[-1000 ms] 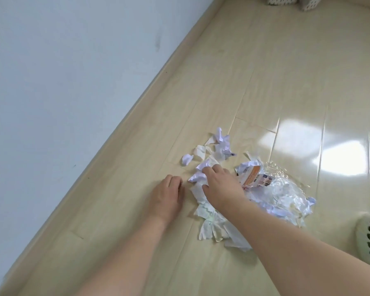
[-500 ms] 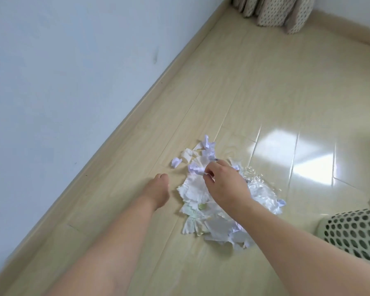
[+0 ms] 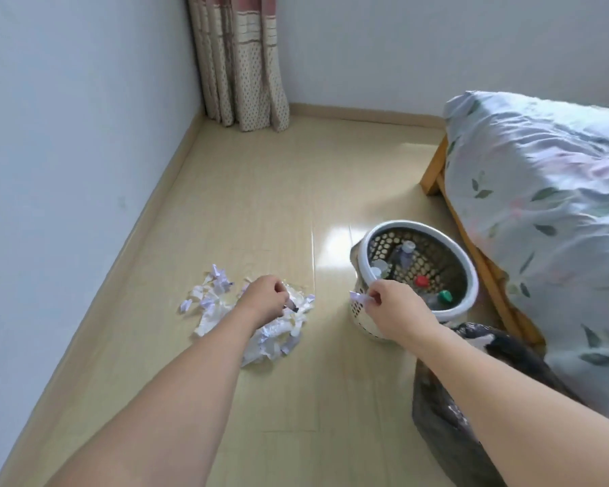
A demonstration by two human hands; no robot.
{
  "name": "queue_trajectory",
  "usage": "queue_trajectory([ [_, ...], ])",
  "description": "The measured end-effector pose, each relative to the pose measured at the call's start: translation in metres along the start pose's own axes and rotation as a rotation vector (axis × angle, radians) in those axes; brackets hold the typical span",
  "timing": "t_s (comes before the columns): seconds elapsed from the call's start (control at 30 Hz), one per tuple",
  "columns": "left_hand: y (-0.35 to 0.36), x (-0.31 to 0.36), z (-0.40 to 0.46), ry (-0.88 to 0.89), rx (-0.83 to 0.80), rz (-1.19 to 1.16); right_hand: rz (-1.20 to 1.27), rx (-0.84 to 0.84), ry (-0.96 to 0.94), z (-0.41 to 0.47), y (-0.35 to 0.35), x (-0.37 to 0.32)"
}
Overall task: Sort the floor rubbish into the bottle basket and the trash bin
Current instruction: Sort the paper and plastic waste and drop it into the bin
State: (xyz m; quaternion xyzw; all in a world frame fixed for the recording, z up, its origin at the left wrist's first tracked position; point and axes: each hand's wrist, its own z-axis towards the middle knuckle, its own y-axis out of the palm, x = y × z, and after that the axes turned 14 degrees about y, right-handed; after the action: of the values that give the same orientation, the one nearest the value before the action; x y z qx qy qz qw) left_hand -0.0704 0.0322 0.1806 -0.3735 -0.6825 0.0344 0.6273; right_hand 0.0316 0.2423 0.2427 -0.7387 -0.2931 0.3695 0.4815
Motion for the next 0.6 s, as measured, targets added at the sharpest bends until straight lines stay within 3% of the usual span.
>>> queue_trajectory([
  [0.27,0.14,0.163,-0.051,0.214,-0.17,0.002,0.207,0.06,0.348,-0.071,-0.067,0.196],
  [0.43,0.239,0.207,-0.059,0.257,-0.276,0.117,0.324,0.061,0.514,-0.084,-0.055,0.291],
  [0.6,0.328,0.208,-0.05,0.161,-0.358,0.188,0.43,-0.007,0.59,-0.073,-0.032,0.344],
])
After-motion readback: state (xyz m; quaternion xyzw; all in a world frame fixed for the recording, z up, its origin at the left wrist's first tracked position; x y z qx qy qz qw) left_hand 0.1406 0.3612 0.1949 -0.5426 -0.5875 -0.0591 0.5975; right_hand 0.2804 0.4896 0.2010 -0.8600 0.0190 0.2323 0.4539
